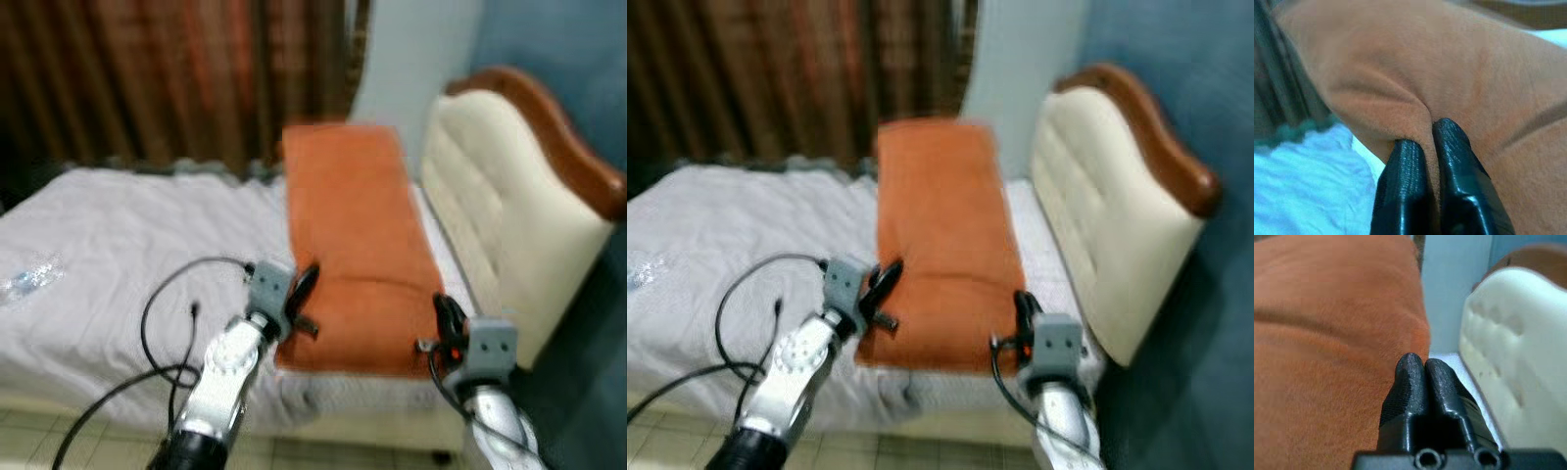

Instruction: Clean up the room

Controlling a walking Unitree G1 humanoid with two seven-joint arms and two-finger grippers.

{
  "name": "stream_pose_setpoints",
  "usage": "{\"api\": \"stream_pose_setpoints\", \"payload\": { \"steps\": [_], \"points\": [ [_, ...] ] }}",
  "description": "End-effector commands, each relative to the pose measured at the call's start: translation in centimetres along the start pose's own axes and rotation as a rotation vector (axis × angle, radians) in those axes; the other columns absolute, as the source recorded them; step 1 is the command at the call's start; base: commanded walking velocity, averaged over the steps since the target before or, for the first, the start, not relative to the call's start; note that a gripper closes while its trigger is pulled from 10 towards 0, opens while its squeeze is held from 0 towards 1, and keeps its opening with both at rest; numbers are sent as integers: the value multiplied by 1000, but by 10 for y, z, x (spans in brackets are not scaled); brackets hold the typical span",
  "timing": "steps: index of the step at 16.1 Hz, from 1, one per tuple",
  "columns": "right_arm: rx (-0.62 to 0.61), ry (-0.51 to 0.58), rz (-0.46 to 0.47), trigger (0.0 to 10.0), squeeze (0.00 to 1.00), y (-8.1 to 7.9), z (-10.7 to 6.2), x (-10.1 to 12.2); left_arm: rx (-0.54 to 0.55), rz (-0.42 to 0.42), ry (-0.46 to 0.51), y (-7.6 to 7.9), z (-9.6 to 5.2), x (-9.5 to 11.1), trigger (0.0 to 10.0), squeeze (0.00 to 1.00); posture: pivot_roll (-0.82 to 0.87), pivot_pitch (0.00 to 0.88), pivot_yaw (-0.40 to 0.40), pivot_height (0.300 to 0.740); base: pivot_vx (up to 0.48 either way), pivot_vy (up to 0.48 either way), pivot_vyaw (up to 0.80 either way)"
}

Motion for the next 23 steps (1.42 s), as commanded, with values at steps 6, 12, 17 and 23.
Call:
{"api": "stream_pose_setpoints", "payload": {
  "steps": [6, 12, 17, 23],
  "points": [
    [-74, -38, -14, 0, 0, 32, -2, -5, 119, -26, -116, -17, -20, -31, 10000, 0, -97, 0, 1, 740, 480, 0, 0],
    [-55, -78, -10, 0, 0, 30, -1, -13, 108, -3, -143, -19, -19, -36, 10000, 0, -101, 0, 3, 740, 476, 0, -533],
    [-63, -108, -23, 0, 0, 35, -6, -21, 77, -31, -168, -8, -16, -42, 10000, 0, -116, 0, 10, 740, 451, 0, -320],
    [-22, -187, -17, 0, 0, 31, -5, -34, 78, -28, -238, 5, -13, -57, 10000, 0, -124, 0, -1, 740, 327, -148, 0]
  ]
}}
Point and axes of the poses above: a point about 5 cm out from each wrist's last joint towards the gripper, its own z axis pointing out of the wrist towards the gripper, its own x axis along the axis of the wrist's last joint, y = z × x, the point moved 5 cm from there along z, pointing out of the wrist towards the gripper, and after that the axes turned 14 degrees about z, right-handed, at the moved point
